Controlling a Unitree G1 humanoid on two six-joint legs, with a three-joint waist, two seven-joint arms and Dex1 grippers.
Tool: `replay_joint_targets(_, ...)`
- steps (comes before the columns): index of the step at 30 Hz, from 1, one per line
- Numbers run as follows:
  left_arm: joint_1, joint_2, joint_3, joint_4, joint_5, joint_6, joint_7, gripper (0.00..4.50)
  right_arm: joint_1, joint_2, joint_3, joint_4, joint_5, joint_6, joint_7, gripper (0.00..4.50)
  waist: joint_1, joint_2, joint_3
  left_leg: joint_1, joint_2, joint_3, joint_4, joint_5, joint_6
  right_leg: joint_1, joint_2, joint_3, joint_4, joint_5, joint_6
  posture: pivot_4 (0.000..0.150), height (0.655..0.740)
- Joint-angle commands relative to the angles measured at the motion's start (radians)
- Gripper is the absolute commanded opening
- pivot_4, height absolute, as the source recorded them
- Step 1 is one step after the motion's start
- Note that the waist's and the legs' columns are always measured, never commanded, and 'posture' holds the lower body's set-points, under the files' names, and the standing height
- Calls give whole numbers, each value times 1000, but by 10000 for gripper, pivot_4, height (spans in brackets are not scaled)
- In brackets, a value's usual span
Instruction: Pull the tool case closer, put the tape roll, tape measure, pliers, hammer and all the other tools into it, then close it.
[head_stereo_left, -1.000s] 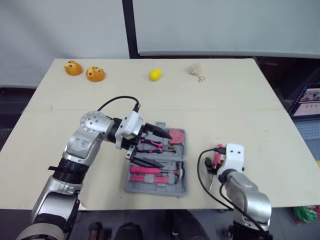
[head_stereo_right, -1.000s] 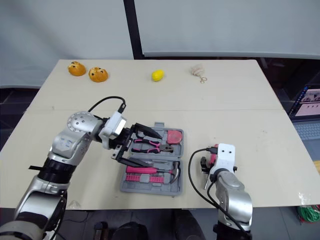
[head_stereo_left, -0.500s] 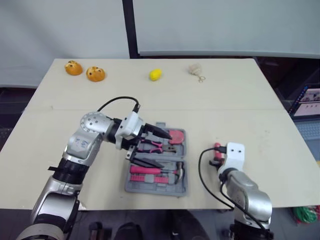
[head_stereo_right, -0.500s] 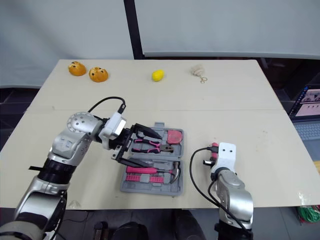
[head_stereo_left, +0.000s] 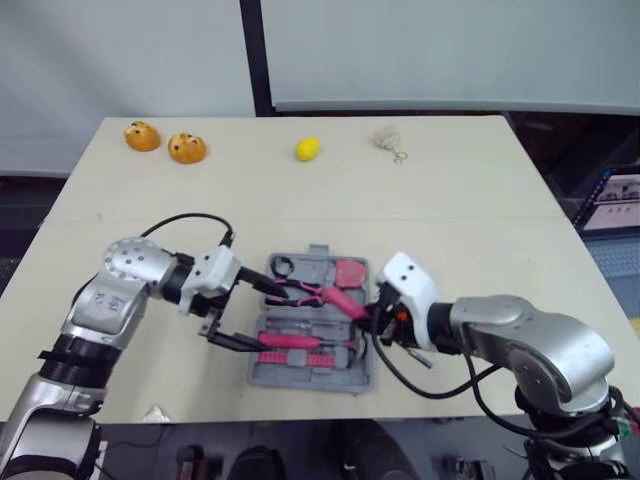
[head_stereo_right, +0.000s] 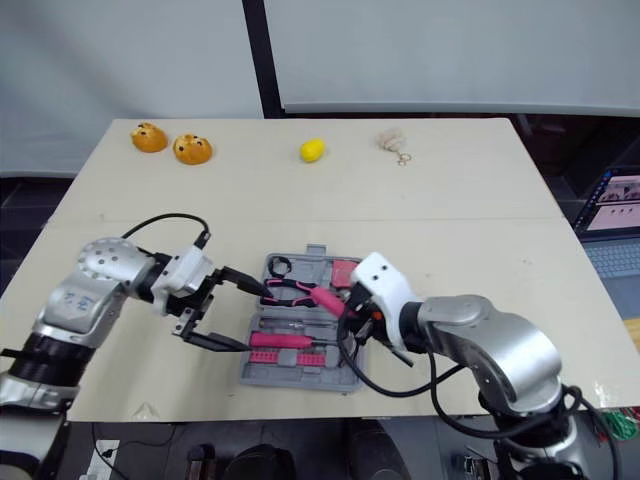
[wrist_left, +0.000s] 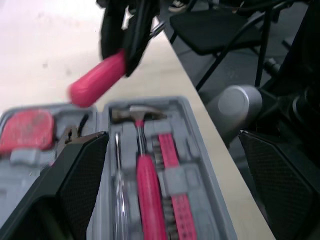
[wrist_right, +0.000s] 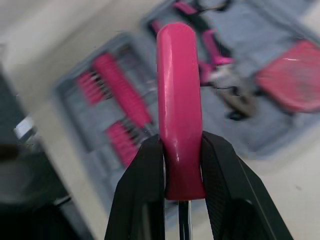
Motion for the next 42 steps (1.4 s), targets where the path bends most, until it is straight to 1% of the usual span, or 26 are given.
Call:
replay_joint_targets(1,29,36,31,10,12,-48,-54,45000,-68,5,86,47,38,-20,24,4796,-1,0,0,0,0,0,0,0,0,0,0,0,0,0,0,1500,7400)
replay_joint_targets(4,85,65,35,46,49,-149,-50,45000,-150,71,185,143,31,-33,3,4796,-1,0,0,-1,0,0,0,0,1,-1,-1,-1,-1,0,0,1500,7400)
replay_joint_targets(6,114,76,40,42,52,-179,-49,45000,-184,99,246,193,19,-49,-6,4796,-5,0,0,-1,0,1,0,0,1,-2,-1,-1,0,0,0,1500,7400)
replay_joint_targets(11,158,93,40,42,66,-242,-47,45000,-227,182,330,288,4,-63,-34,4796,-8,-1,0,-3,1,1,0,0,1,-3,-2,-3,0,-1,-1,1500,7400)
replay_joint_targets(14,168,102,25,82,101,-329,-62,45000,-245,220,398,337,-12,-78,-44,4796,-10,-1,-1,-3,1,1,1,-1,1,-3,-3,-3,0,0,-1,1500,7400)
replay_joint_targets(16,167,103,16,104,116,-372,-71,45000,-259,222,441,358,-23,-92,-42,4796,-11,-1,-1,-2,1,1,1,0,1,-3,-3,-3,0,0,-1,1500,7400)
replay_joint_targets(27,142,102,-15,129,120,-375,-75,45000,-315,277,556,469,-71,-177,-19,4796,-15,-1,-1,-3,1,2,1,0,1,-4,-3,-3,1,-1,-1,1500,7400)
replay_joint_targets(34,130,122,-22,183,138,-420,-87,45000,-311,264,604,471,-83,-208,0,4796,-15,-1,-1,-3,1,2,1,-1,1,-4,-3,-4,1,-1,-2,1500,7400)
replay_joint_targets(42,132,126,-28,171,131,-420,-74,45000,-287,219,670,468,-117,-260,9,4796,-15,-2,-1,-3,1,2,1,-1,1,-4,-4,-4,1,-1,-2,1500,7400)
